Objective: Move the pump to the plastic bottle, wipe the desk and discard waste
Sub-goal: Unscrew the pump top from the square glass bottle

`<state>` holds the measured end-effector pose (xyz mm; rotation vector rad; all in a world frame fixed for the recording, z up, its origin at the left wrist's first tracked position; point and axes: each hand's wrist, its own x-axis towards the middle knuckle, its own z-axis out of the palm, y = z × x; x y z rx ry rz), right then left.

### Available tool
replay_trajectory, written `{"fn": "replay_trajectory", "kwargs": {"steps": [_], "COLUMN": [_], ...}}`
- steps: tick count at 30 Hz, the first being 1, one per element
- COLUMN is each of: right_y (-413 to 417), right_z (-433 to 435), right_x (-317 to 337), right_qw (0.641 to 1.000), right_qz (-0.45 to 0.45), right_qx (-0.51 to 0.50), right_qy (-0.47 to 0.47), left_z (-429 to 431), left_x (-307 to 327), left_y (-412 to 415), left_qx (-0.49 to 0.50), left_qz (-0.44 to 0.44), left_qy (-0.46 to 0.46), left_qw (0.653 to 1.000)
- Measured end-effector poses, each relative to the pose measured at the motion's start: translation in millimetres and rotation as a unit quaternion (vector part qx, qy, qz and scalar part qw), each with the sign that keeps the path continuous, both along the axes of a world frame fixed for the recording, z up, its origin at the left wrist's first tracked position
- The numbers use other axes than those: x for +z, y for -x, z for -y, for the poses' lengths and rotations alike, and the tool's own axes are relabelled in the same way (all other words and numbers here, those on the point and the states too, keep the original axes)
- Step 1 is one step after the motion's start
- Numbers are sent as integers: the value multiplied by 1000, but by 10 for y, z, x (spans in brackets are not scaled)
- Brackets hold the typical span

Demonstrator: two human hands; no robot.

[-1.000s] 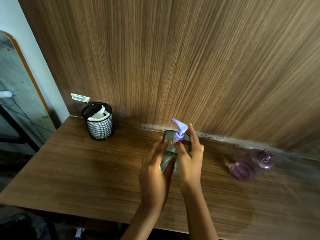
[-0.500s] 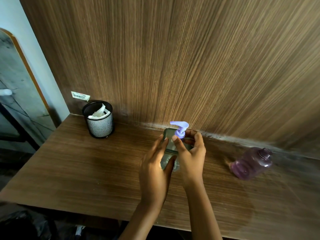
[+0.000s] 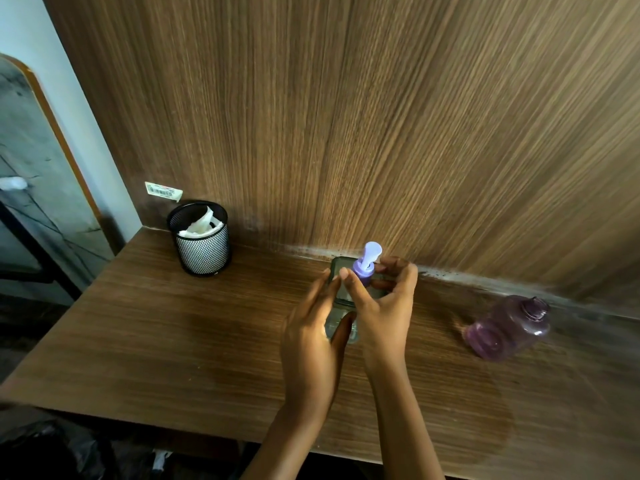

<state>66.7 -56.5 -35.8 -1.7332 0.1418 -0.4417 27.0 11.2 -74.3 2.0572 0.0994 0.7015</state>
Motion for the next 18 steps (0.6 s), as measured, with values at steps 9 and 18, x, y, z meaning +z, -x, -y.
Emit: {"fn": "replay_trajectory", "kwargs": {"steps": [9, 18], "right_y": [35, 57], "right_z": [37, -24], "right_x": [-71, -15], "right_qw": [998, 1000], "right_qz": [-1, -9], "right_qx": [27, 10], "right_qy": [52, 0], "left_z": [-8, -22], "left_x": [-37, -53], "left_y": [-9, -41], "left_qx": [3, -18], "left_qz": [7, 14], "left_qy": [3, 23], "left_qw": [1000, 999]}}
